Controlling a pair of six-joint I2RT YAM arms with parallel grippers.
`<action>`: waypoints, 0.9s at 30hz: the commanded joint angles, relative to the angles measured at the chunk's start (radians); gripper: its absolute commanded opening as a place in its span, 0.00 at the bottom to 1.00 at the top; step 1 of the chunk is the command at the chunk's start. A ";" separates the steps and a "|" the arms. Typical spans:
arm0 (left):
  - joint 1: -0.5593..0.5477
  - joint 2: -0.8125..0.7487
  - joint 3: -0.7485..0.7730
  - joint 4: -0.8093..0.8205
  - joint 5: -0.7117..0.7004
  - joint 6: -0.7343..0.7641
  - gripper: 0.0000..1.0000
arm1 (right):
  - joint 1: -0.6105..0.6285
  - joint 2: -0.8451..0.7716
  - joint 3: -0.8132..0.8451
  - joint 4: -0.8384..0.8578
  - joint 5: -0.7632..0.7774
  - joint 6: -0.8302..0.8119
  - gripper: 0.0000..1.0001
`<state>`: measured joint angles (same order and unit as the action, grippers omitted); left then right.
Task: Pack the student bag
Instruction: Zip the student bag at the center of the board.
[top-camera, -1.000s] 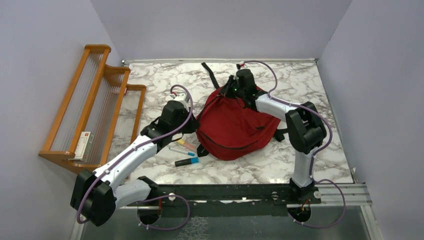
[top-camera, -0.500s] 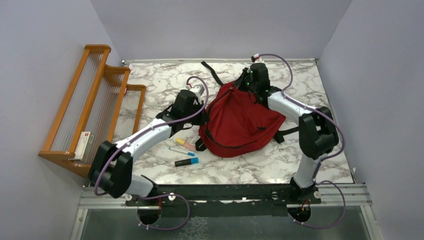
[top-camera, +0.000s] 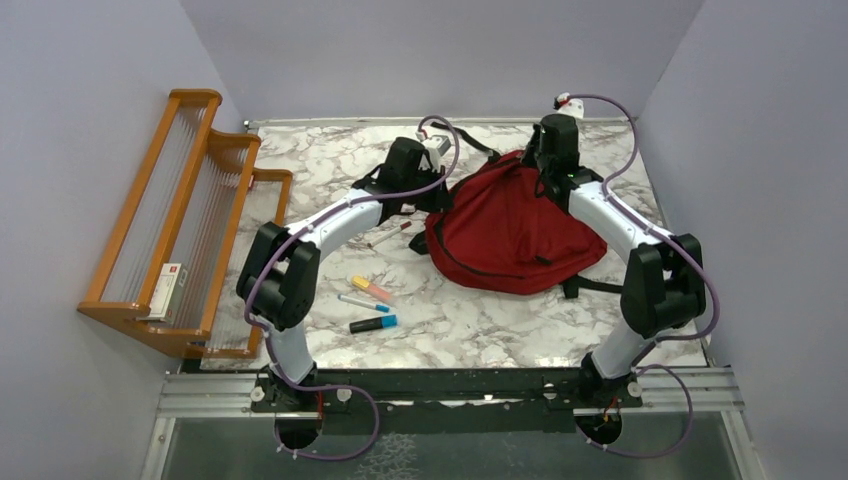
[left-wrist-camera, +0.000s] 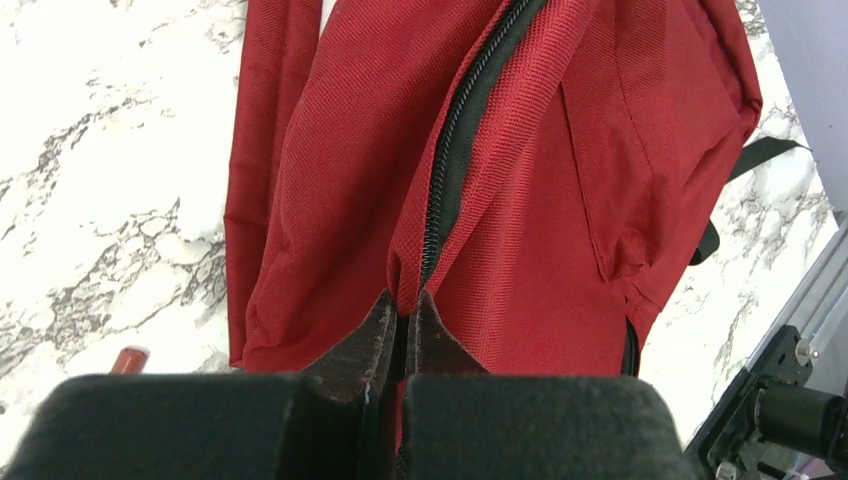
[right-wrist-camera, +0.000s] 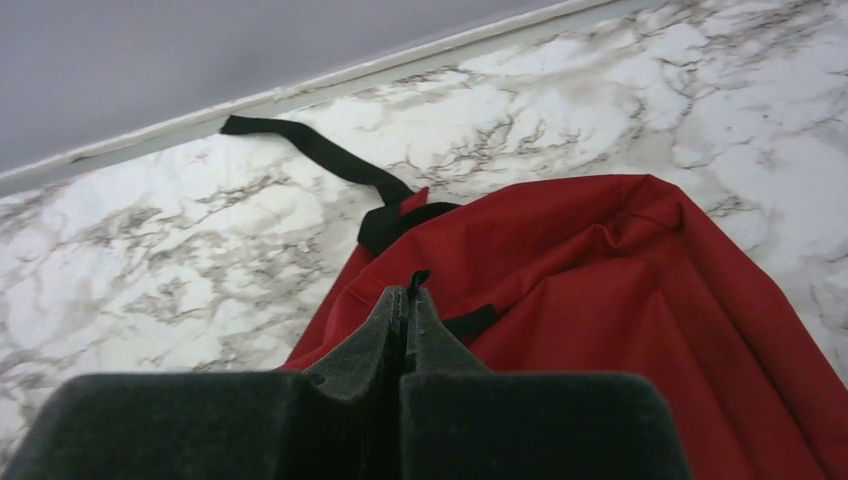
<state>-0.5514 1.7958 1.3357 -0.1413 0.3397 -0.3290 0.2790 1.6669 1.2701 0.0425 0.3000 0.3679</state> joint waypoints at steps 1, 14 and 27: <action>0.025 0.027 0.051 -0.080 0.052 0.061 0.00 | -0.035 0.037 0.005 0.000 0.186 -0.096 0.01; 0.112 0.123 0.152 -0.125 0.052 0.092 0.00 | -0.122 0.164 0.055 -0.037 0.162 -0.120 0.01; 0.114 0.303 0.375 -0.171 0.047 0.118 0.00 | -0.125 -0.098 -0.094 -0.207 -0.095 0.076 0.49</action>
<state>-0.4332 2.0403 1.6119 -0.2901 0.4019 -0.2405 0.1406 1.6936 1.2346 -0.0868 0.2859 0.3569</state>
